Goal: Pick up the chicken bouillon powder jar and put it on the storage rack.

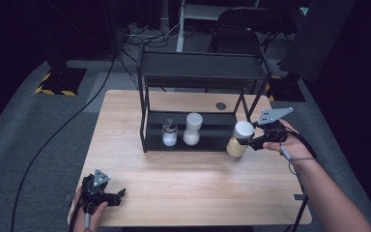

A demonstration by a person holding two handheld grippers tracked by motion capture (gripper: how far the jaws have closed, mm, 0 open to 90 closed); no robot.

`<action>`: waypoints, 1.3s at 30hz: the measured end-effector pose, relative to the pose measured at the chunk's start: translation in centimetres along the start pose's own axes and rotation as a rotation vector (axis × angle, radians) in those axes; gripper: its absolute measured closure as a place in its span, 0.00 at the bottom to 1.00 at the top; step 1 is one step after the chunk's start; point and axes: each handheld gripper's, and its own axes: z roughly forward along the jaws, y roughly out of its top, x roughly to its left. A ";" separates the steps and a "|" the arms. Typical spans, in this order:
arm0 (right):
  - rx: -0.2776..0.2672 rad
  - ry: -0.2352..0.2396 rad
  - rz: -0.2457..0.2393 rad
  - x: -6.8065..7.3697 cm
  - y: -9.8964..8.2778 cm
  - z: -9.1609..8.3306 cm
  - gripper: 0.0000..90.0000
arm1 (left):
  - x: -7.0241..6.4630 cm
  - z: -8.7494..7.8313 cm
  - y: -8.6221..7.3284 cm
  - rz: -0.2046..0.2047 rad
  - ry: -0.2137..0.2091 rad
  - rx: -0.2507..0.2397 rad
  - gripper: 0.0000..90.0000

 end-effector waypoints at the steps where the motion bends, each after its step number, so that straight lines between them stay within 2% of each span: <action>1: -0.002 0.000 -0.005 -0.1 0.4 0.1 0.38 | 0.0 0.0 0.0 0.000 0.000 0.000 0.00; 15: -0.009 -0.004 -0.027 -1.4 3.5 1.6 0.38 | 0.0 0.0 0.0 -0.001 0.002 -0.001 0.00; 25: 0.013 -0.021 -0.014 -2.3 4.4 3.5 0.38 | 0.0 0.0 0.0 -0.001 0.002 -0.001 0.00; 39: 0.043 -0.010 -0.004 -2.8 5.1 6.1 0.38 | -0.1 0.0 0.0 -0.001 0.002 -0.001 0.00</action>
